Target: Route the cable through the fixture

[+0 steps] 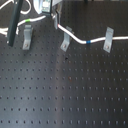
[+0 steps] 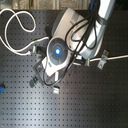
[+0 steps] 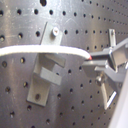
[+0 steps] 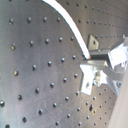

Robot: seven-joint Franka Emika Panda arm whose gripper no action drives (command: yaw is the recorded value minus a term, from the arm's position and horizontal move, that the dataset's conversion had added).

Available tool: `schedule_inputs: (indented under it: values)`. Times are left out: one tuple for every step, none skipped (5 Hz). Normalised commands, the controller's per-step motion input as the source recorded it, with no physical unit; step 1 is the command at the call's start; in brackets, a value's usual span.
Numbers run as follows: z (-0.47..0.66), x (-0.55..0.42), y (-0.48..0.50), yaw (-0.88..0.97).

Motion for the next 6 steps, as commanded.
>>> schedule_inputs:
  values:
    - [-0.19,0.174,-0.247,0.00]
    - [-0.18,0.032,-0.335,-0.06]
    - [-0.11,-0.259,-0.185,-0.16]
    - [-0.12,-0.167,-0.014,-0.31]
    - [-0.11,-0.194,0.078,-0.53]
    - [0.00,-0.016,0.014,-0.73]
